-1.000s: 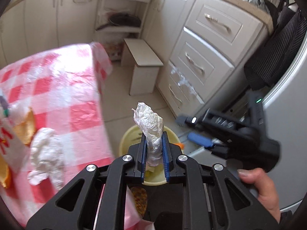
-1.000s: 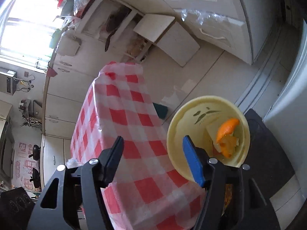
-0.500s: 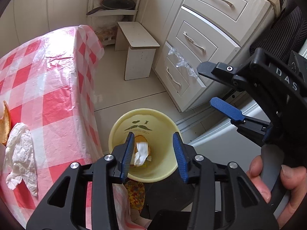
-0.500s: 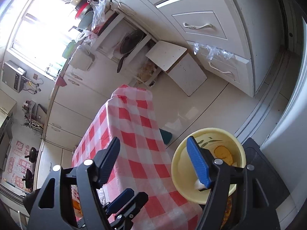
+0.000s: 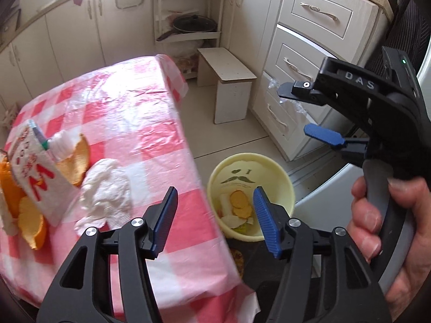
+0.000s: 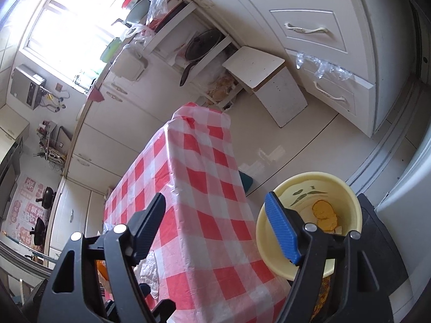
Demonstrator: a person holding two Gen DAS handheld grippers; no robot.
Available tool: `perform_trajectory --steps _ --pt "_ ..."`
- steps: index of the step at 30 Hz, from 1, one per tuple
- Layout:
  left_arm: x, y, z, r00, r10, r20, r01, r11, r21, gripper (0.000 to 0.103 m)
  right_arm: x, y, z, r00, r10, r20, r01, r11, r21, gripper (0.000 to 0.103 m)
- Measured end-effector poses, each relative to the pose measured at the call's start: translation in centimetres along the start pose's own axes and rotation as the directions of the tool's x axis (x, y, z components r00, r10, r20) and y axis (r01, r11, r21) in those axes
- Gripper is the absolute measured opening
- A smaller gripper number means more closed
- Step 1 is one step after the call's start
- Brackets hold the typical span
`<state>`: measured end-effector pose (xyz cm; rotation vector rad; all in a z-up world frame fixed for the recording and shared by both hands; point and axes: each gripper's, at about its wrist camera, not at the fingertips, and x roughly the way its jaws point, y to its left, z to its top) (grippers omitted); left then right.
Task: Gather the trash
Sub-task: 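Move both open grippers back over the table toward the remaining trash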
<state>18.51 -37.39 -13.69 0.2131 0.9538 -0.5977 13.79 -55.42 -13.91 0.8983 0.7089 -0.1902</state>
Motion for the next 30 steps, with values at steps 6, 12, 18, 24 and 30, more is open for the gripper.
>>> perform_trajectory --steps 6,12,18,24,30 --pt "-1.4 2.2 -1.3 1.0 0.03 0.001 -0.03 0.999 -0.027 0.059 1.0 1.4 -0.7 0.999 -0.009 -0.033 0.008 0.999 -0.053 0.074" --pt "-2.6 5.1 -2.5 0.998 0.062 0.006 -0.061 0.995 -0.08 0.062 1.7 2.6 -1.6 0.998 -0.017 -0.061 0.01 0.994 -0.106 0.075" --pt "-4.0 11.5 -4.3 0.99 0.14 -0.003 -0.137 0.967 -0.213 0.064 3.1 5.1 -3.4 0.992 -0.028 -0.127 -0.002 0.973 -0.229 0.075" --pt "-5.7 18.0 -5.8 0.978 0.209 -0.008 -0.198 0.911 -0.362 0.064 4.8 8.2 -6.5 0.975 -0.028 -0.222 -0.062 0.921 -0.385 0.075" --pt "-5.9 22.9 -7.5 0.976 0.213 -0.043 -0.206 0.846 -0.491 0.064 7.1 10.8 -10.2 0.953 -0.066 -0.297 -0.099 0.856 -0.507 0.075"
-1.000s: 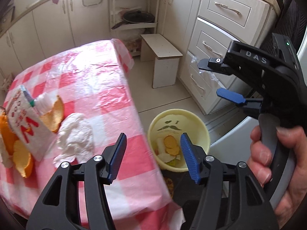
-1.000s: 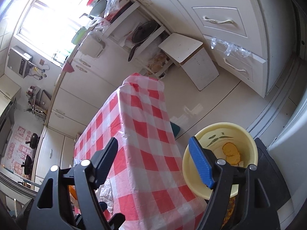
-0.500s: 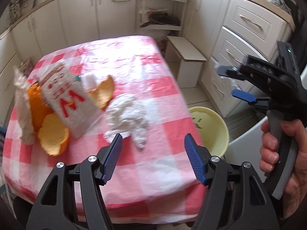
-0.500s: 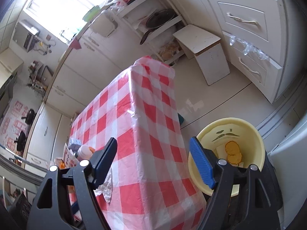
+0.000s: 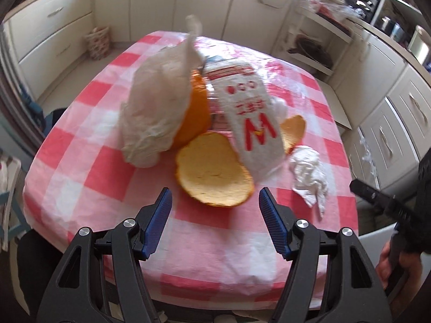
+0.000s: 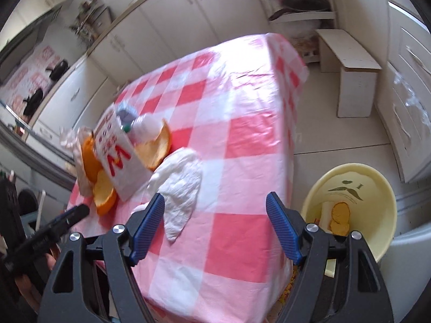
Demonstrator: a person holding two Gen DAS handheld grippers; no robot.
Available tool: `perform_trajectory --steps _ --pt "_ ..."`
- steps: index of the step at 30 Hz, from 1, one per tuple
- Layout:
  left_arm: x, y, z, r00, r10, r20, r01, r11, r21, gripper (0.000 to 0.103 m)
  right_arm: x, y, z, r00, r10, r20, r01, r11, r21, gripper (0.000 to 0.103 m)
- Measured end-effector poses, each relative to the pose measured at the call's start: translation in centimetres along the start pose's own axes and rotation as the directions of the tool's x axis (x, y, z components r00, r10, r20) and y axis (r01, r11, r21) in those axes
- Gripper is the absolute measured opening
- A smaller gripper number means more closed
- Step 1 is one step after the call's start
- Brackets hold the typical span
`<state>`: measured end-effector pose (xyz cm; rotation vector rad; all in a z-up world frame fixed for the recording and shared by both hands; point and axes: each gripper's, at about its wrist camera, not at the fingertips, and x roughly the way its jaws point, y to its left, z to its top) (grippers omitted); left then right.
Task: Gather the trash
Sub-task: 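Move both open grippers back over the table toward the remaining trash, then grasp the white tissue with the right gripper while the left grasps an orange peel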
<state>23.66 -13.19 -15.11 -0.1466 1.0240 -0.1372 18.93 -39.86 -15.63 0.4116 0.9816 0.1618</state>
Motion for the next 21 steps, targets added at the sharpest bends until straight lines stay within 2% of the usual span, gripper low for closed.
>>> perform_trajectory --steps 3,6,11,21 --pt "0.4 1.0 -0.2 1.0 0.007 -0.009 -0.007 1.0 -0.028 0.064 1.3 1.6 -0.1 1.0 -0.019 -0.02 0.018 0.998 -0.057 0.075" --pt "0.3 1.6 -0.3 1.0 0.01 -0.008 -0.01 0.999 -0.036 0.064 1.9 2.9 0.3 1.0 -0.016 -0.011 0.015 0.996 -0.09 0.075" --pt "0.4 2.4 -0.1 1.0 0.009 -0.009 -0.01 0.999 -0.052 0.064 3.2 5.1 0.4 0.998 -0.058 -0.001 0.057 0.987 -0.153 0.075" --pt "0.9 4.1 0.2 1.0 0.007 -0.02 -0.009 0.996 -0.09 0.064 5.2 7.2 0.2 0.993 -0.117 0.015 0.117 0.957 -0.265 0.075"
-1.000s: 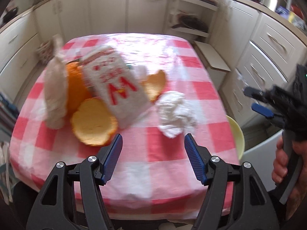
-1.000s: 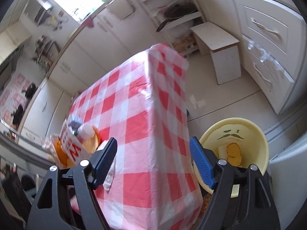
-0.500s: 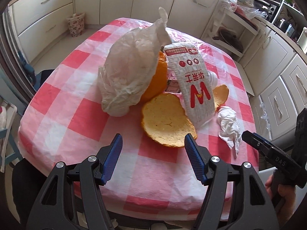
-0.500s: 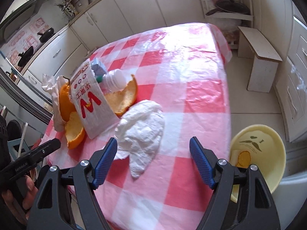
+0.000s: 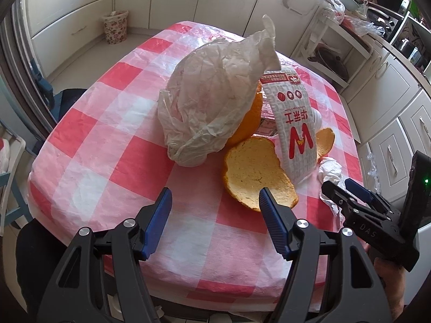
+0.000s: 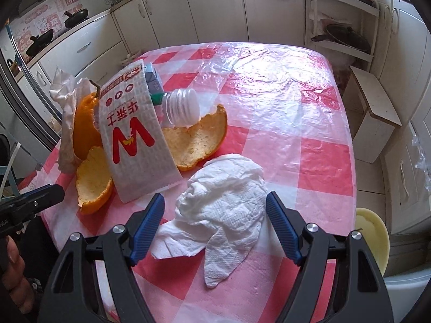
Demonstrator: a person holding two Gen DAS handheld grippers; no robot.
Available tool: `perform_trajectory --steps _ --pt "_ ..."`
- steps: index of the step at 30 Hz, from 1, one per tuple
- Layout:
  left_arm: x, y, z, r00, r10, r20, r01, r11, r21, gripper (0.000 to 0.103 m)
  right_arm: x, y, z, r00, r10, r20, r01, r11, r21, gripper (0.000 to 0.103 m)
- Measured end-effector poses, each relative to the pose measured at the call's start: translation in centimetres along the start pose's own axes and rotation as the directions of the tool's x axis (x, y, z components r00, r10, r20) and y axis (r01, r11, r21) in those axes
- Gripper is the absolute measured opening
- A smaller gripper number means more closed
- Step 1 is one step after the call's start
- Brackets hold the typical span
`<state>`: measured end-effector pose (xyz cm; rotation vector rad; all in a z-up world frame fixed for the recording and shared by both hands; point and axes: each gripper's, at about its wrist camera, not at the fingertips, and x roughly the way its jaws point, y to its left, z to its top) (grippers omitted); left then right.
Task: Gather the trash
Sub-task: 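Grasp the white tissue with the right gripper while the left grasps an orange peel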
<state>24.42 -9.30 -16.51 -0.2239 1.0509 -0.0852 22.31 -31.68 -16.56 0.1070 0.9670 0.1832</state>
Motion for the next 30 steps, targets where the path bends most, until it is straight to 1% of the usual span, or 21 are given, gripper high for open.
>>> perform_trajectory --steps 2,3,4,5,6,7,10,14,17,18,19,20,21,22,23,25,27,30 --pt "0.2 0.0 -0.1 1.0 -0.004 -0.004 0.004 1.0 -0.001 0.064 0.2 0.5 0.0 1.0 -0.011 0.004 0.011 1.0 -0.022 0.072" --pt "0.2 0.0 -0.2 1.0 -0.006 -0.006 0.006 1.0 0.002 0.064 0.2 0.5 0.1 1.0 -0.01 0.006 0.01 1.0 -0.029 0.063" --pt "0.3 -0.2 -0.3 1.0 -0.008 -0.01 0.008 1.0 0.006 0.064 0.2 0.7 0.0 1.0 -0.012 0.006 0.012 0.999 -0.039 0.049" --pt "0.4 -0.3 -0.4 1.0 -0.011 -0.012 0.011 1.0 0.009 0.064 0.2 0.7 0.1 1.0 -0.009 0.003 0.009 0.999 -0.046 0.042" --pt "0.5 -0.5 -0.5 1.0 -0.014 -0.016 0.014 1.0 0.012 0.064 0.2 0.6 0.1 1.0 0.005 -0.002 -0.006 0.999 -0.043 0.03" --pt "0.7 -0.7 -0.6 1.0 -0.017 -0.02 0.017 1.0 0.015 0.064 0.2 0.5 0.1 1.0 0.024 -0.008 -0.024 0.999 -0.033 0.023" --pt "1.2 -1.1 -0.7 0.999 -0.024 -0.029 0.025 1.0 0.016 0.064 -0.1 0.2 -0.1 0.999 0.043 -0.007 -0.043 0.999 -0.02 0.019" --pt "2.3 -1.5 -0.4 0.998 -0.038 -0.041 0.038 0.999 -0.006 0.064 -0.8 -0.1 -0.2 0.999 0.046 0.005 -0.046 0.999 -0.013 0.018" --pt "3.3 -1.8 0.1 0.999 -0.033 -0.042 0.032 0.999 -0.032 0.063 -1.3 -0.4 -0.3 0.999 0.048 0.01 -0.048 0.999 -0.012 0.018" --pt "3.4 -2.0 0.3 0.999 -0.026 -0.034 0.025 0.999 -0.036 0.057 -1.3 -0.5 -0.3 0.999 0.049 0.011 -0.049 0.999 -0.012 0.018" --pt "3.7 -2.2 0.5 0.999 -0.021 -0.033 0.02 0.999 -0.035 0.055 -1.5 -0.5 -0.3 0.999 0.05 0.013 -0.049 0.999 -0.012 0.018" --pt "3.8 -2.4 0.7 0.999 -0.021 -0.033 0.019 0.999 -0.035 0.045 -1.5 -0.5 -0.3 0.999 0.05 0.014 -0.05 0.999 -0.013 0.018" --pt "4.0 -2.5 0.9 0.999 -0.021 -0.037 0.019 0.999 -0.032 0.031 -1.6 -0.6 -0.3 0.999 0.051 0.017 -0.05 0.999 -0.012 0.018" --pt "4.2 -2.7 1.0 0.999 -0.013 -0.042 0.012 1.0 -0.025 0.022 -1.8 -0.6 -0.4 0.999 0.051 0.02 -0.051 0.999 -0.011 0.018" --pt "4.4 -2.8 1.0 0.999 -0.024 -0.048 0.023 0.999 -0.026 0.014 -2.0 -0.8 -0.4 0.998 0.052 0.023 -0.052 0.999 -0.007 0.018" --pt "4.1 -2.8 1.1 0.999 -0.029 -0.037 0.028 0.999 -0.026 0.011 -2.3 -1.4 -0.5 0.998 0.057 0.028 -0.057 0.998 0.008 0.018" --pt "3.6 -3.1 0.9 0.999 -0.025 -0.028 0.024 1.0 -0.003 0.008 -2.8 -2.0 -0.5 0.997 0.062 0.037 -0.063 0.998 0.03 0.018" --pt "2.7 -3.2 0.6 0.999 -0.036 -0.024 0.036 0.999 0.016 0.007 -3.6 -2.9 -0.6 0.996 0.073 0.056 -0.077 0.995 0.071 0.018"
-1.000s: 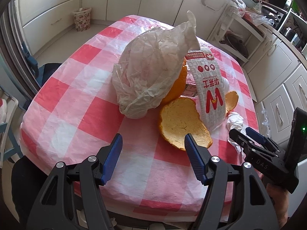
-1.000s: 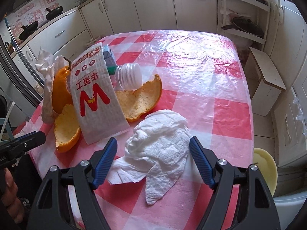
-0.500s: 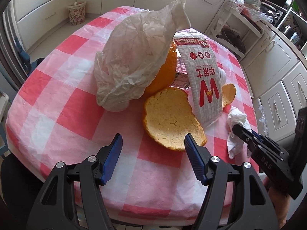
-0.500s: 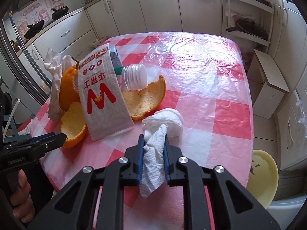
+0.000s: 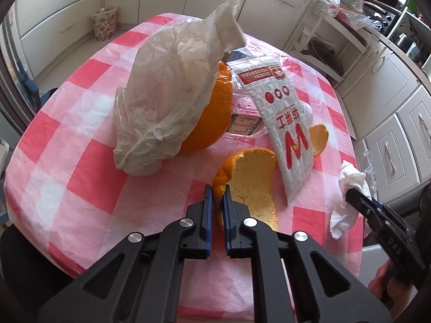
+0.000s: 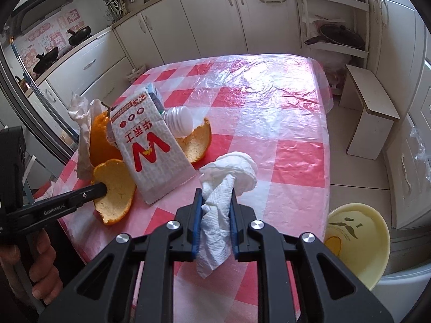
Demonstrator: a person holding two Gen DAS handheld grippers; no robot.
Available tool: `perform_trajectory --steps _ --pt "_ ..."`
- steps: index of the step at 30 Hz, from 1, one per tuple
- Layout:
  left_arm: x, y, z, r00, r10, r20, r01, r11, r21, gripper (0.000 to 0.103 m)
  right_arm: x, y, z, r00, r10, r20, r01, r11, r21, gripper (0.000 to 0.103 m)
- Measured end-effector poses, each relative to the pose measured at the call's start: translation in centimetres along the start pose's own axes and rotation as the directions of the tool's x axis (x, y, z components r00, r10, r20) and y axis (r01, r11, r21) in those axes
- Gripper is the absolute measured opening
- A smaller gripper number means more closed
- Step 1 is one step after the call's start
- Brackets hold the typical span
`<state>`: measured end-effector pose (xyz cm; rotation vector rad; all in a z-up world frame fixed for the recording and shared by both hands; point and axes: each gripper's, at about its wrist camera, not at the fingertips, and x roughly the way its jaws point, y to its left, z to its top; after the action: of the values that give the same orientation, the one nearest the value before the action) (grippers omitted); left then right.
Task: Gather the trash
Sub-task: 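Grasp the white tissue with the right gripper while the left grasps an orange peel, then carry tissue and peel over the yellow bin and open both grippers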
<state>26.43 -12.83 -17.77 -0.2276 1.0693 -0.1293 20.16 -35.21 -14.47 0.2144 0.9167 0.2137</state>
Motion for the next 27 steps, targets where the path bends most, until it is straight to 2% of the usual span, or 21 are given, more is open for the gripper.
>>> perform_trajectory --steps 10,16,19,23,24,25,27 --pt "-4.0 -0.4 -1.7 0.999 -0.043 0.018 0.042 0.998 0.055 0.006 -2.9 -3.4 0.0 0.997 -0.025 0.067 0.017 0.993 0.113 0.018" --pt "-6.6 -3.1 -2.1 0.993 -0.102 0.051 0.095 0.988 0.119 0.006 -5.1 -8.1 -1.0 0.987 -0.129 0.094 0.101 0.961 0.256 0.018" --pt "-7.6 -5.2 -2.2 0.988 -0.14 0.061 0.129 0.978 0.163 0.006 -5.7 -11.7 -2.0 0.973 -0.225 0.059 0.19 0.915 0.357 0.018" --pt "-7.8 -8.3 -2.5 0.981 -0.186 0.055 0.17 0.962 0.215 0.006 -5.0 -15.3 -3.3 0.962 -0.271 -0.041 0.261 0.861 0.436 0.019" --pt "-7.7 -9.1 -2.5 0.979 -0.196 0.051 0.18 0.958 0.225 0.006 -4.3 -16.0 -3.5 0.958 -0.275 -0.084 0.283 0.852 0.44 0.023" --pt "-7.7 -9.8 -2.6 0.978 -0.205 0.047 0.189 0.954 0.234 0.006 -3.5 -16.6 -3.7 0.951 -0.279 -0.138 0.311 0.845 0.436 0.035" --pt "-7.5 -11.5 -2.7 0.974 -0.222 0.042 0.204 0.945 0.254 0.006 -2.6 -17.4 -3.7 0.936 -0.301 -0.182 0.352 0.83 0.433 0.043"
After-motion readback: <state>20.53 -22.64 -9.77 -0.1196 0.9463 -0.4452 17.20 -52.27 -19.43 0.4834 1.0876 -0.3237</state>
